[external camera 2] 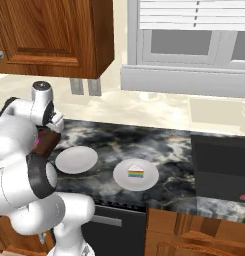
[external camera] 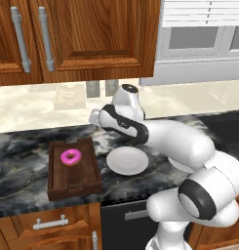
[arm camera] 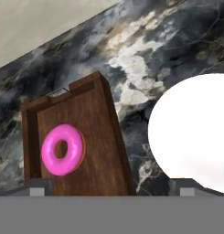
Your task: Move the dessert items from the plates to the tray.
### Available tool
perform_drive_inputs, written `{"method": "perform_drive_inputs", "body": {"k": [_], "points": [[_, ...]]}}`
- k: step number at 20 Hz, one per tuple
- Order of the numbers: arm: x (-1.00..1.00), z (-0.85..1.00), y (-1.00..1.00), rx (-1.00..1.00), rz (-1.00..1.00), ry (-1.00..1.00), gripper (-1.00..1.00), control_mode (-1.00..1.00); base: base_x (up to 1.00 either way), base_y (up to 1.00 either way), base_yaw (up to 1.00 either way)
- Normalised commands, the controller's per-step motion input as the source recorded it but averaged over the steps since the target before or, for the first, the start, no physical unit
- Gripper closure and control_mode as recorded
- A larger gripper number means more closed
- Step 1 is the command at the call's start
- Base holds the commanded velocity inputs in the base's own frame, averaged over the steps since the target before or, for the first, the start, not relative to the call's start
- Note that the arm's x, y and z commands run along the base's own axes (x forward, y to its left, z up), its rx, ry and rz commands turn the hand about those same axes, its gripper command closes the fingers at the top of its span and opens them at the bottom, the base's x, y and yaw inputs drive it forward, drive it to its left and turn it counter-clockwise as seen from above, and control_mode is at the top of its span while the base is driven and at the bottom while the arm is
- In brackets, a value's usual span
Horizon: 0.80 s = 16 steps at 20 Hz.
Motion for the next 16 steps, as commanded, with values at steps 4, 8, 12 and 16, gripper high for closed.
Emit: {"method": "perform_drive_inputs", "body": {"k": [4,8,12,16], "points": [[-0.12,0.83,-0.72,-0.15,-0.02,0.31,-1.00,-1.00,0.00,0.00,0.00],[-0.31,0.26,-0.75,-0.24,-0.04,0.36,-1.00,-1.00,0.00,0.00,0.00],[-0.61,-0.43,-1.00,-0.29,-0.05,0.17,-1.00,-1.00,0.00,0.00,0.00],[-0.89,-1.00,-1.00,-0.22,-0.13,0.00,-1.00,-1.00,0.00,0.00,0.00]]}}
